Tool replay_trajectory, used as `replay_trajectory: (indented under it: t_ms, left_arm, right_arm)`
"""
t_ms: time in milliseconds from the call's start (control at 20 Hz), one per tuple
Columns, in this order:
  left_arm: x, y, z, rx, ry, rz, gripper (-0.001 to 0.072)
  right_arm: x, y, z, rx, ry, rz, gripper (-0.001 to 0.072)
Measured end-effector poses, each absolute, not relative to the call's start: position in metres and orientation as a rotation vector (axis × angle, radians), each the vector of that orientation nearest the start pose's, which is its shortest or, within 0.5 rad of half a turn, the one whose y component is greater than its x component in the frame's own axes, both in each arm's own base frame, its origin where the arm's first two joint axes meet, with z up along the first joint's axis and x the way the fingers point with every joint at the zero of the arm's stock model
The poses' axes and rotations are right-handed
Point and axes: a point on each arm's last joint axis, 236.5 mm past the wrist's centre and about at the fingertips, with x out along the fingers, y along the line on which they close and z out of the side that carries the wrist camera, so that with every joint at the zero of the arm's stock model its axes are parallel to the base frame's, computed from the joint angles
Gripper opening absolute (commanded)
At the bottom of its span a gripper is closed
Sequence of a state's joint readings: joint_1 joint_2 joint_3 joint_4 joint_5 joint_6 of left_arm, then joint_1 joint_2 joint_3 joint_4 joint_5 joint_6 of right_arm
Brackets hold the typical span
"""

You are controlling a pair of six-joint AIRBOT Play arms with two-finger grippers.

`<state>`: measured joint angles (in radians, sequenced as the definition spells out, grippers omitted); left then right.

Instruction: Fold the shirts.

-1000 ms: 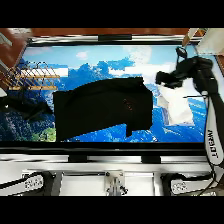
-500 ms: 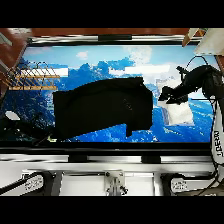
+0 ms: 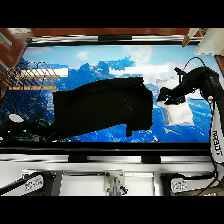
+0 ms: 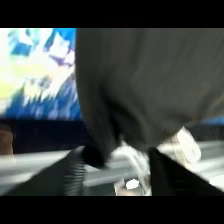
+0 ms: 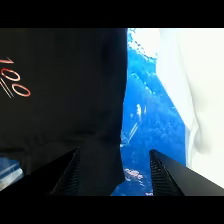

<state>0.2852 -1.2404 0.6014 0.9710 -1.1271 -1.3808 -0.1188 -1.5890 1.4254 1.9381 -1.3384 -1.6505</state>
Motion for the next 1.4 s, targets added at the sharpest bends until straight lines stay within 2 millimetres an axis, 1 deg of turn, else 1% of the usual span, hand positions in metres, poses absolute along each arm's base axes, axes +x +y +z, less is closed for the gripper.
replay_trajectory:
  t_ms: [50, 100, 200, 350, 450, 600, 650, 700, 750, 800, 900, 950, 1000, 1050, 1100, 1150, 1200, 1250, 1300, 1350, 1400]
  left_arm:
    - [0.252, -0.054, -0.107, -0.735, 1.557, -0.113, 0.011]
    - [0.254, -0.055, -0.108, -0.723, 1.548, -0.114, 0.0033]
    - [0.258, -0.059, -0.108, -0.718, 1.537, -0.118, 0.0034]
    - [0.259, -0.061, -0.107, -0.717, 1.533, -0.122, 0.0034]
    - [0.262, -0.062, -0.106, -0.716, 1.525, -0.125, 0.0034]
    - [0.264, -0.064, -0.1, -0.698, 1.51, -0.147, 0.0034]
    - [0.265, -0.063, -0.097, -0.691, 1.5, -0.154, 0.0034]
    - [0.266, -0.063, -0.093, -0.686, 1.488, -0.158, 0.0034]
    - [0.267, -0.063, -0.09, -0.68, 1.478, -0.162, 0.0034]
    - [0.269, -0.063, -0.087, -0.676, 1.465, -0.165, 0.0033]
    - [0.274, -0.06, -0.079, -0.664, 1.436, -0.17, 0.0031]
    - [0.282, -0.059, -0.071, -0.647, 1.406, -0.179, 0.0031]
    - [0.293, -0.056, -0.058, -0.625, 1.363, -0.19, 0.0031]
    - [0.307, -0.053, -0.036, -0.59, 1.301, -0.211, 0.0031]
    - [0.327, -0.048, -0.008, -0.546, 1.211, -0.227, 0.0031]
    - [0.347, -0.043, 0.032, -0.485, 1.101, -0.248, 0.0032]
    - [0.368, -0.038, 0.088, -0.412, 0.952, -0.268, 0.0032]
    - [0.382, -0.034, 0.154, -0.337, 0.787, -0.28, 0.0032]
    - [0.386, -0.032, 0.22, -0.266, 0.622, -0.282, 0.0032]
    - [0.379, -0.031, 0.297, -0.197, 0.433, -0.278, 0.0032]
    - [0.361, -0.033, 0.363, -0.14, 0.27, -0.271, 0.0032]
  right_arm:
    - [0.415, 0.037, -0.023, 0.353, 1.468, 0.196, 0.0685]
    - [0.41, 0.043, -0.028, 0.345, 1.501, 0.213, 0.0685]
    - [0.401, 0.052, -0.04, 0.332, 1.561, 0.24, 0.0684]
    - [0.394, 0.057, -0.06, 0.336, 1.63, 0.246, 0.0678]
    - [0.392, 0.062, -0.071, 0.342, 1.659, 0.248, 0.0677]
    - [0.396, 0.071, -0.084, 0.332, 1.663, 0.252, 0.0675]
    - [0.396, 0.075, -0.089, 0.327, 1.666, 0.257, 0.0583]
    - [0.395, 0.08, -0.093, 0.322, 1.676, 0.264, 0.0434]
    - [0.394, 0.083, -0.097, 0.318, 1.688, 0.267, 0.0239]
    - [0.392, 0.086, -0.1, 0.311, 1.699, 0.27, 0.0064]
    - [0.391, 0.09, -0.099, 0.291, 1.7, 0.281, 0.0068]
    - [0.394, 0.091, -0.091, 0.273, 1.679, 0.295, 0.0068]
    - [0.401, 0.092, -0.076, 0.249, 1.638, 0.313, 0.0068]
    - [0.411, 0.093, -0.055, 0.222, 1.575, 0.333, 0.0068]
    - [0.422, 0.093, -0.028, 0.186, 1.495, 0.355, 0.0068]
    - [0.436, 0.093, 0.011, 0.139, 1.384, 0.381, 0.0068]
    - [0.449, 0.093, 0.061, 0.089, 1.243, 0.4, 0.0068]
    - [0.457, 0.092, 0.112, 0.043, 1.101, 0.405, 0.0068]
    - [0.461, 0.089, 0.176, -0.004, 0.929, 0.398, 0.0068]
    - [0.457, 0.087, 0.24, -0.034, 0.751, 0.386, 0.0068]
    - [0.443, 0.085, 0.309, -0.06, 0.561, 0.368, 0.0068]
